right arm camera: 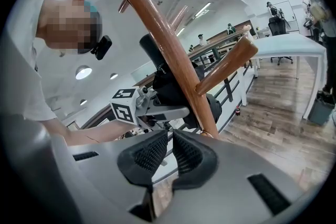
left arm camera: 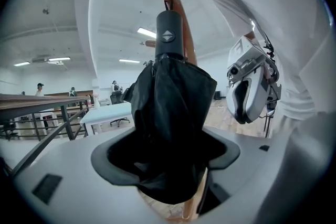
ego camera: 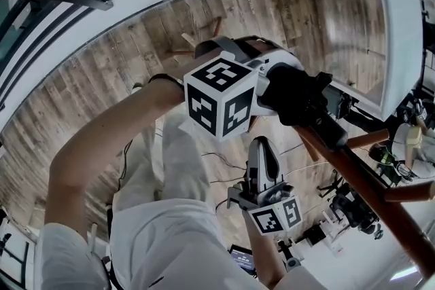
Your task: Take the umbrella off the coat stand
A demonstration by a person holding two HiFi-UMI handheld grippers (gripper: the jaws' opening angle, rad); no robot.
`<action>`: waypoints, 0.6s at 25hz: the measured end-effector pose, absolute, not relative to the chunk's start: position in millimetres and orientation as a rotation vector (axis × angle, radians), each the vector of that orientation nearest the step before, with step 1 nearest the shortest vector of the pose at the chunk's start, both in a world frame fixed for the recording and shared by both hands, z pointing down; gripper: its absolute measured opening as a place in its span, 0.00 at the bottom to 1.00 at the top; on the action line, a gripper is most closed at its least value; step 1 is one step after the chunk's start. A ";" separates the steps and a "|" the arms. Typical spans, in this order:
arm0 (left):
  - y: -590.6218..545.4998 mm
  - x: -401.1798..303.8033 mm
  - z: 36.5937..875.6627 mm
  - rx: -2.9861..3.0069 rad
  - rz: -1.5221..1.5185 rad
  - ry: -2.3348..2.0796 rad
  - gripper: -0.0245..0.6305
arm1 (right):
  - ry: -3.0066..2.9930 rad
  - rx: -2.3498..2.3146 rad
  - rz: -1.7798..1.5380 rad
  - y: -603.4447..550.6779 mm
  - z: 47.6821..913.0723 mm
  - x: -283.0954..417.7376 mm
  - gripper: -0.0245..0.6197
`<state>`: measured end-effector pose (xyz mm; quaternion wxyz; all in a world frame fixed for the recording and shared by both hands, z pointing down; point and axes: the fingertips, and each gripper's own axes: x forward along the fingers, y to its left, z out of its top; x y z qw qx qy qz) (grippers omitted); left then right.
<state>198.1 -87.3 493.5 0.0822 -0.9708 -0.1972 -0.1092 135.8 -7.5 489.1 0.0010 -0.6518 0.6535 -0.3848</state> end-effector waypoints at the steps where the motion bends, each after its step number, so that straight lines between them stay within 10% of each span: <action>1: -85.4 197.3 494.2 -2.894 -0.330 -0.604 0.55 | 2.050 -2.046 -1.210 -7.6 490.0 136.2 0.12; 15: -83.3 190.0 492.5 -2.939 -0.401 -0.534 0.41 | 2.058 -2.040 -1.197 -5.0 486.8 133.6 0.12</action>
